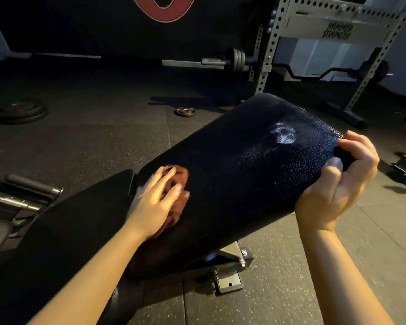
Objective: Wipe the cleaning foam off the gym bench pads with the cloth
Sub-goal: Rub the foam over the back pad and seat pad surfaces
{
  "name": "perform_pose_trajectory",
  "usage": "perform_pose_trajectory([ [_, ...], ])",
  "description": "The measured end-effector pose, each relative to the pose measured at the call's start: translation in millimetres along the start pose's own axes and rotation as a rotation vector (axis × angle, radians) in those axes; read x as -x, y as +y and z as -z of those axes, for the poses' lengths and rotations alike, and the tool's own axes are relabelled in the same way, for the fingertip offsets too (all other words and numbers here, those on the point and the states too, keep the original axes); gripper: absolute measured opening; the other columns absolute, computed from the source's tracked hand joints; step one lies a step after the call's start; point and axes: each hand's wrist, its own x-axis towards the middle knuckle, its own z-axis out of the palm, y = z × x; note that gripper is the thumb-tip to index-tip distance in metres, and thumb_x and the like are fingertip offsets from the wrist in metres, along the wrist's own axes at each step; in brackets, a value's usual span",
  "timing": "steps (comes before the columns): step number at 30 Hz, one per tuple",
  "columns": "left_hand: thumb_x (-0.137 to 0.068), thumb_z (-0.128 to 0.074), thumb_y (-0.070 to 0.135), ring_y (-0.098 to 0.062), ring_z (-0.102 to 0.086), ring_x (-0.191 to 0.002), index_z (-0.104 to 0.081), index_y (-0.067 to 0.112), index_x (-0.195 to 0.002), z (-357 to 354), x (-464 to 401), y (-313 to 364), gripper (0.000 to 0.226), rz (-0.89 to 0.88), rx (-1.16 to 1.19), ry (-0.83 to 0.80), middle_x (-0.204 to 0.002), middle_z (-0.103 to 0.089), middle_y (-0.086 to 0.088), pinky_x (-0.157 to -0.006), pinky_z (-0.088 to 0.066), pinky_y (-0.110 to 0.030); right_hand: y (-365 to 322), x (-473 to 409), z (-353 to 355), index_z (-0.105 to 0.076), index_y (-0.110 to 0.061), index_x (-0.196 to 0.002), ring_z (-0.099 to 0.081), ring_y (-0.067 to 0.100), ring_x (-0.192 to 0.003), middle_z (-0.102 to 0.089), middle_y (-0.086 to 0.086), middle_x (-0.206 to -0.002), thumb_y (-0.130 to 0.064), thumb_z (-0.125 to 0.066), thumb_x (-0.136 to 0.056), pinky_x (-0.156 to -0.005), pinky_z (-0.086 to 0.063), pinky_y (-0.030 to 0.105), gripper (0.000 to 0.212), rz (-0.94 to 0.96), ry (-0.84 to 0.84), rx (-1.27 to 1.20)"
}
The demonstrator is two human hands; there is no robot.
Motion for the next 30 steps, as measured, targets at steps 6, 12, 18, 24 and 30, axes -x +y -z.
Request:
perform_pose_trajectory([
  [6,-0.102,-0.031,0.044,-0.008,0.0,-0.148,-0.023,0.039,-0.15,-64,-49,147,0.048,-0.448,-0.12,-0.121,-0.162,-0.005,0.012,-0.117,0.009,-0.038,1,-1,1,-0.055,0.004,-0.105,-0.047,0.026,-0.117,-0.052,0.009,-0.12,-0.016,-0.041,-0.087,-0.098,-0.035,0.056,0.031,0.001,-0.02,0.002],
  [12,-0.104,-0.031,0.032,-0.012,-0.009,-0.148,-0.025,0.032,-0.15,-46,-70,124,0.046,-0.438,-0.051,-0.168,-0.161,-0.015,0.008,-0.12,-0.002,-0.046,0,-2,3,-0.055,0.0,-0.108,-0.048,0.023,-0.118,-0.053,0.011,-0.123,-0.02,-0.041,-0.088,-0.097,-0.036,0.056,0.032,-0.059,-0.061,0.022],
  [18,-0.105,-0.023,0.038,-0.023,-0.008,-0.149,-0.023,0.024,-0.152,-8,-65,31,0.049,-0.004,-0.223,-0.101,-0.162,-0.013,-0.002,-0.118,0.002,-0.055,-4,-1,2,-0.055,-0.001,-0.107,-0.048,0.022,-0.118,-0.054,0.01,-0.124,-0.02,-0.039,-0.088,-0.098,-0.035,0.056,0.031,-0.081,-0.046,0.039],
  [24,-0.102,-0.026,0.041,-0.012,-0.01,-0.148,-0.022,0.039,-0.15,-45,-75,116,0.048,-0.197,-0.095,-0.114,-0.16,-0.015,0.013,-0.12,0.007,-0.039,2,2,1,-0.053,-0.01,-0.11,-0.046,0.017,-0.12,-0.051,0.001,-0.126,-0.021,-0.039,-0.089,-0.099,-0.036,0.055,0.028,-0.062,-0.025,0.024],
  [30,-0.104,-0.028,0.033,-0.005,-0.001,-0.147,-0.024,0.038,-0.149,-84,-50,204,0.046,-0.605,-0.117,-0.217,-0.161,-0.009,0.013,-0.117,0.012,-0.038,3,1,2,-0.049,-0.014,-0.114,-0.047,0.019,-0.12,-0.051,0.004,-0.126,-0.026,-0.039,-0.089,-0.099,-0.037,0.055,0.029,-0.074,-0.037,0.007],
])
